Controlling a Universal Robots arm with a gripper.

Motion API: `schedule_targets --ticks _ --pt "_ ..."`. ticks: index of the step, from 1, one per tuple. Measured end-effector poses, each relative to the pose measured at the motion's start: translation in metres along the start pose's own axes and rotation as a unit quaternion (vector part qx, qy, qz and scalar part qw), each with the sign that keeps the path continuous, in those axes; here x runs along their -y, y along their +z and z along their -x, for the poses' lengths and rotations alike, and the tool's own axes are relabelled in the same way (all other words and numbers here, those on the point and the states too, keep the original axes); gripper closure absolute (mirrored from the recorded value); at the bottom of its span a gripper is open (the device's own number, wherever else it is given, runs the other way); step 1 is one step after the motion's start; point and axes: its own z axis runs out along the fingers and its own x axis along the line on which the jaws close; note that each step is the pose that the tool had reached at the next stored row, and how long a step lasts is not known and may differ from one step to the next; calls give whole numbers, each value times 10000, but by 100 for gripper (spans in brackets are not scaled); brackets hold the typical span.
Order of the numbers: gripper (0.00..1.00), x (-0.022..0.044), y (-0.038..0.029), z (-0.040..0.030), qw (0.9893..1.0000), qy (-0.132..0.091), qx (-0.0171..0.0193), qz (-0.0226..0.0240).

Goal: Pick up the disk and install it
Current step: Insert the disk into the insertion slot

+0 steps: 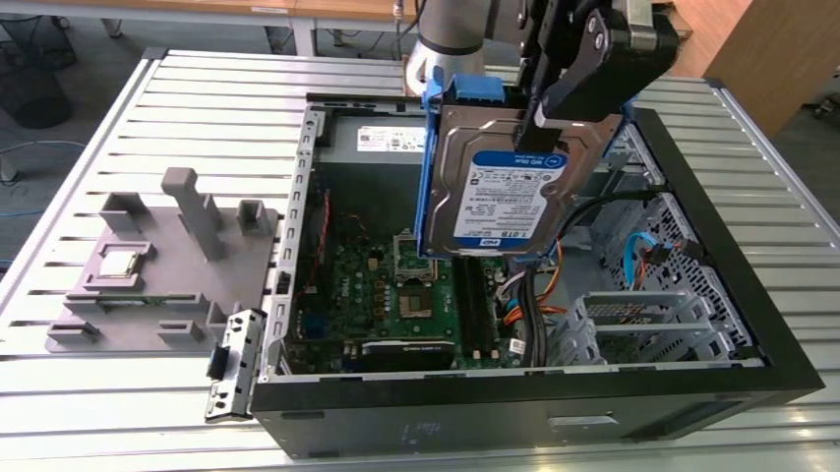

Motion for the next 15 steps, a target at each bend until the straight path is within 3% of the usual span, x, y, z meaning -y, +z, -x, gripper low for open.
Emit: schedule_targets --ticks 10,15 --pt "65 19 7 -140 10000 3 1 0" --pt "65 126 13 -137 10000 4 0 2"
